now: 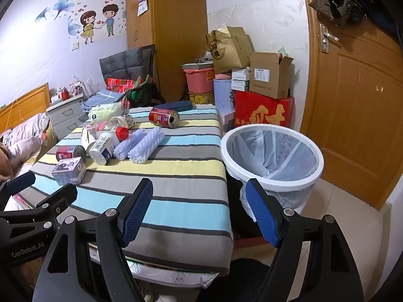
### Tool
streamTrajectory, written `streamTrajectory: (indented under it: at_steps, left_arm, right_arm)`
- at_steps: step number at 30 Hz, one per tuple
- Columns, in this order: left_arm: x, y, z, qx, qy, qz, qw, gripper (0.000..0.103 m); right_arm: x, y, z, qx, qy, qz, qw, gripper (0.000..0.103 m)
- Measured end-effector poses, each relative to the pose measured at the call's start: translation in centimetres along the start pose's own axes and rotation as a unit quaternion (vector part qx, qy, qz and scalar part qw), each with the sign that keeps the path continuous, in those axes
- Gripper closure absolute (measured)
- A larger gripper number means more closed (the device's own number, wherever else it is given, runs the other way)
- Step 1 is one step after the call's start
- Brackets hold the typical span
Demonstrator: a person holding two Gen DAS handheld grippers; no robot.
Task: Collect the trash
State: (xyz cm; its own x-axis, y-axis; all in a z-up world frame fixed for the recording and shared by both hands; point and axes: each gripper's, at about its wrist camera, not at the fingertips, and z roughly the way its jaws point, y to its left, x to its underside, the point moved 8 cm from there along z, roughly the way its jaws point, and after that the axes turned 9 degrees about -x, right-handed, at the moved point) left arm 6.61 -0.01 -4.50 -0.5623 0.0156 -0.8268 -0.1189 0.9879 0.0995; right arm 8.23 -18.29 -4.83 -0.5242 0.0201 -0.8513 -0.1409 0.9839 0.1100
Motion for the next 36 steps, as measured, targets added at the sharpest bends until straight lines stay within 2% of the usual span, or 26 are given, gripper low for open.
streamTrajectory:
  at_steps: [24,28,36]
  left_arm:
    - [-0.2,0.4,0.0,-0.001,-0.001,-0.001,1.0,0.001]
    - [0.1,1.1,0.9,0.001,0.004,-0.006,1.0,0.001]
    - [-0.1,5.2,3.8,-0.015,0.031,-0.048,0.9983,0.001]
  right_arm:
    - [-0.1,0.0,0.0,0.0,0.0,0.0,1.0,0.025]
    - [-0.1,0.1,0.1,-0.001,0.001,0.0,1.0,0.025]
    - [-0.9,0.7,2.7,-0.021,0.005,0.014,1.0,0.025]
